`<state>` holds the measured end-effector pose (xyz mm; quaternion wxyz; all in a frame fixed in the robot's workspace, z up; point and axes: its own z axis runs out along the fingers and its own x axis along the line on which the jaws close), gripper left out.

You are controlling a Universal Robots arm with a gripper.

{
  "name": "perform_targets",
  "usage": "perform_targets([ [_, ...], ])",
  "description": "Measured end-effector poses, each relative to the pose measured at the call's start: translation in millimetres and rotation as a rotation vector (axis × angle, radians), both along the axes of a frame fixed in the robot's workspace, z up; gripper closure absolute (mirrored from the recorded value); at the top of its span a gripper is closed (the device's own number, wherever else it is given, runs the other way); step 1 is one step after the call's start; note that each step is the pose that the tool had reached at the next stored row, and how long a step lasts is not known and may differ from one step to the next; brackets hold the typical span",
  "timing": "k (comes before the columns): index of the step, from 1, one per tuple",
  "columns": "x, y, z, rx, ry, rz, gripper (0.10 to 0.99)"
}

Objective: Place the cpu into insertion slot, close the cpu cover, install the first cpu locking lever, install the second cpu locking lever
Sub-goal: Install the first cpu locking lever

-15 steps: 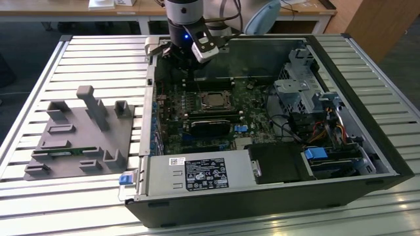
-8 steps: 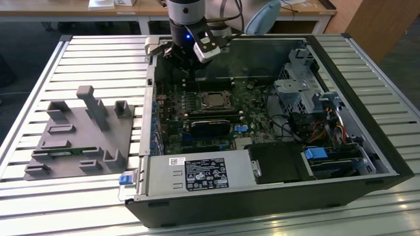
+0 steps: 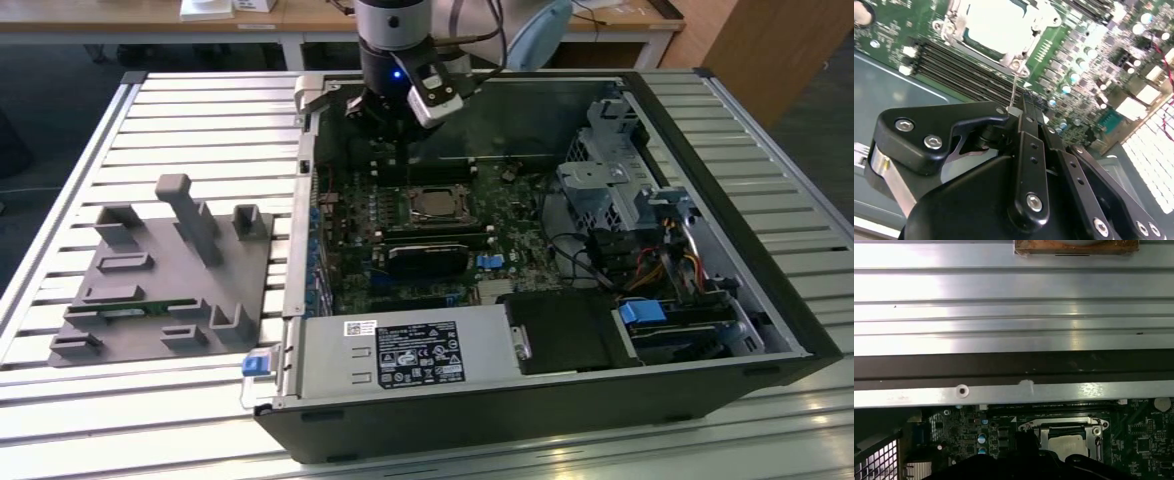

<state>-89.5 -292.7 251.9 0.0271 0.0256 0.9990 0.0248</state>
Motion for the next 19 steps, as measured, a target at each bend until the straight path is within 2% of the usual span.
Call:
perform_targets([
  [4,13.5,0.0,-0.6,0.0,0.0032,0.0,0.98],
  [9,33.2,0.0,-1.8,0.002,0.0122,0.0,0.98],
  [12,35.3,0.0,-3.0,0.032,0.013,0.001,0.98],
  [13,35.4,0.1,-4.2,0.036,0.0128,0.001,0.98],
  [19,37.0,0.3,-12.0,0.036,0.0132,0.007,0.98],
])
